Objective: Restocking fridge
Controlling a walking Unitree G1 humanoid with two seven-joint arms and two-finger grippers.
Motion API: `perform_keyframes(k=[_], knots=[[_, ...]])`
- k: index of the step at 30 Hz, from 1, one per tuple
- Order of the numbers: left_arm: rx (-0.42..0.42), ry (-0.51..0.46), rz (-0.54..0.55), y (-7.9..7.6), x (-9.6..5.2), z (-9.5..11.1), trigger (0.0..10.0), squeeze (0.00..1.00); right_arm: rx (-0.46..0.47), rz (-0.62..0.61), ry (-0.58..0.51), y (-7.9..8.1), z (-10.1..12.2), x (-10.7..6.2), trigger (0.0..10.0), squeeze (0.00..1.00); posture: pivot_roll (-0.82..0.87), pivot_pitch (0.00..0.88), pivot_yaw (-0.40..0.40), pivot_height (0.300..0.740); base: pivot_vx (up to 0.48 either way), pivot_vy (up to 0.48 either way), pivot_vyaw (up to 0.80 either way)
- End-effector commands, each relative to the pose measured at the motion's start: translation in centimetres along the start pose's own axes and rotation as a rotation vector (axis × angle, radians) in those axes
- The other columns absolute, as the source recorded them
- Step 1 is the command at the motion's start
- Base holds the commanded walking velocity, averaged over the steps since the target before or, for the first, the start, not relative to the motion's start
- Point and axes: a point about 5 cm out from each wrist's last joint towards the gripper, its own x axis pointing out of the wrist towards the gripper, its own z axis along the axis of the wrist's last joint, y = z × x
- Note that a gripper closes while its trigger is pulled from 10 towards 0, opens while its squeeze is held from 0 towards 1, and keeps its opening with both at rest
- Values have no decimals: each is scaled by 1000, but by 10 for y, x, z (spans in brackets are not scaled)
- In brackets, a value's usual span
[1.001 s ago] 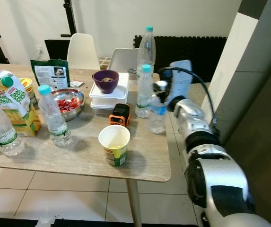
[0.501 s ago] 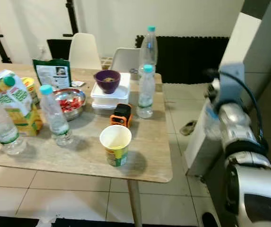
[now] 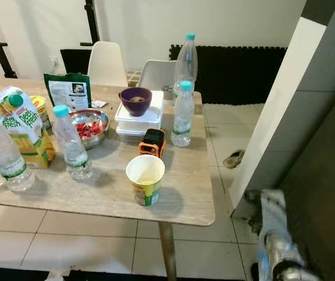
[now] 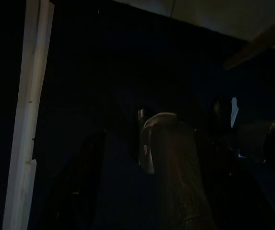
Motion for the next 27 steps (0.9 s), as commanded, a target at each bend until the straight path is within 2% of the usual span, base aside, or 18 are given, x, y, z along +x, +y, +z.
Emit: perform_keyframes(k=[1, 4, 8, 9, 15, 19, 27], knots=[[21, 16, 4, 0, 0, -3, 10000, 0, 61, -19, 55, -1, -18, -2, 10000, 0, 29, 0, -4, 740, 0, 0, 0], [25, 10, 22, 3, 0, 0, 10000, 0, 61, 7, 203, 6, -70, -12, 10000, 0, 32, 0, 1, 740, 0, 0, 0], [27, 9, 25, 3, 0, 0, 10000, 0, 66, 13, 256, 8, -88, -16, 10000, 0, 32, 0, 1, 740, 0, 0, 0], [31, 8, 30, 5, -1, 0, 10000, 0, 55, 34, 301, 13, -101, -21, 10000, 0, 32, 0, 6, 740, 0, 0, -775], [36, 8, 36, 7, -1, 1, 10000, 0, 14, 63, 315, 17, -104, -22, 10000, 0, 32, 0, 6, 740, 0, 0, -775], [35, 11, 47, 8, -1, 0, 10000, 0, -60, 99, 298, 23, -96, -19, 10000, 0, 31, 0, 8, 740, 0, 0, -775], [34, 18, 51, 9, -2, -1, 10000, 0, -110, 135, 288, 32, -92, -18, 10000, 0, 32, 0, 10, 740, 0, 0, -775]])
